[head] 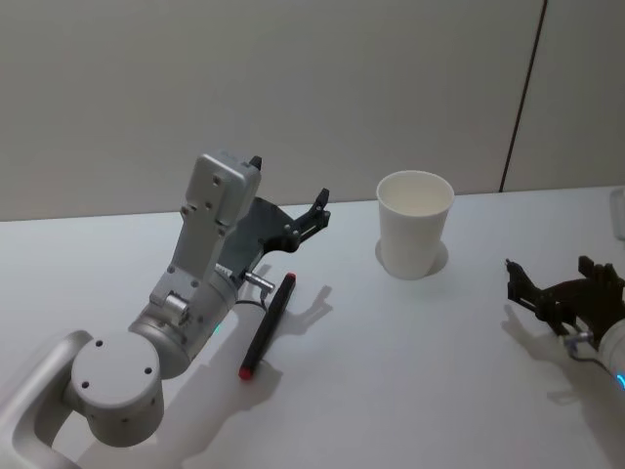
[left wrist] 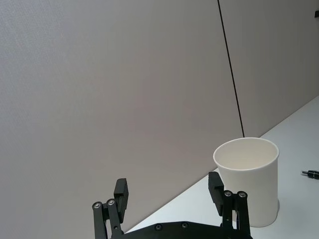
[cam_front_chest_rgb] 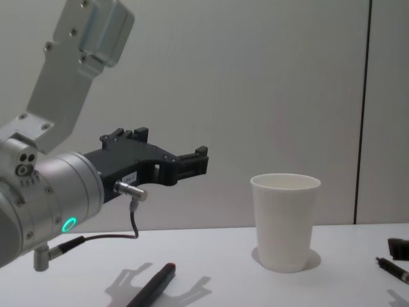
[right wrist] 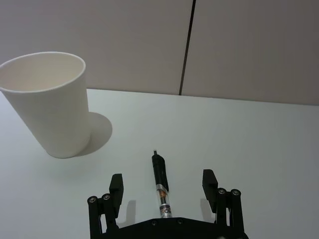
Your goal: Place the pen into the pen holder.
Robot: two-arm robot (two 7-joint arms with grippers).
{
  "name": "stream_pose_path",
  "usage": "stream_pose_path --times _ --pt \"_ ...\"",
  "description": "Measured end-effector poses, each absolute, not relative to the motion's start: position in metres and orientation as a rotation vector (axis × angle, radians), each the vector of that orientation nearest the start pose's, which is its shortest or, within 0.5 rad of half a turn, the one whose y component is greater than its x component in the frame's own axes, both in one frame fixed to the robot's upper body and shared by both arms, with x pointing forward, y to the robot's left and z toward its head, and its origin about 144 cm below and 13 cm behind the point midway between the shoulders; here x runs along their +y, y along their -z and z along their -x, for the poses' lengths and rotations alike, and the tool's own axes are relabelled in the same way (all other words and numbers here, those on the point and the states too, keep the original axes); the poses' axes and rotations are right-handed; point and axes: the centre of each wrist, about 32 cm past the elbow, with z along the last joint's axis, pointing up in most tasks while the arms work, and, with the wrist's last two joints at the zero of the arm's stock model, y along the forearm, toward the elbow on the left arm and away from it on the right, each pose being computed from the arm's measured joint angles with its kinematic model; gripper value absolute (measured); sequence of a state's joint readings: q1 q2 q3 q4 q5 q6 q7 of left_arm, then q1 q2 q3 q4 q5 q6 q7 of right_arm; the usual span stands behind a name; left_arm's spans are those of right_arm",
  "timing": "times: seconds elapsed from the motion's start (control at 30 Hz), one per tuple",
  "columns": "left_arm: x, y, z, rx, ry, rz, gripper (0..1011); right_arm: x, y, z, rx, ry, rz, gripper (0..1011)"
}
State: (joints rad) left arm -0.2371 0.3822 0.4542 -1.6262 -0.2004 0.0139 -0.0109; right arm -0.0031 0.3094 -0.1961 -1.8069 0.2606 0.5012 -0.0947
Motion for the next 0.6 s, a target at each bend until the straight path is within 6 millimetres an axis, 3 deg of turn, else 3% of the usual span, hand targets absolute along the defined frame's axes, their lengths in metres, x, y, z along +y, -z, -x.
stream_pose_path --times 0.6 --pt "0.1984 -1.2044 -0.4920 -0.268 -1.124 -0.061 1001 -0.2264 -1.1973 -0.4560 0.265 1.463 0.384 1001"
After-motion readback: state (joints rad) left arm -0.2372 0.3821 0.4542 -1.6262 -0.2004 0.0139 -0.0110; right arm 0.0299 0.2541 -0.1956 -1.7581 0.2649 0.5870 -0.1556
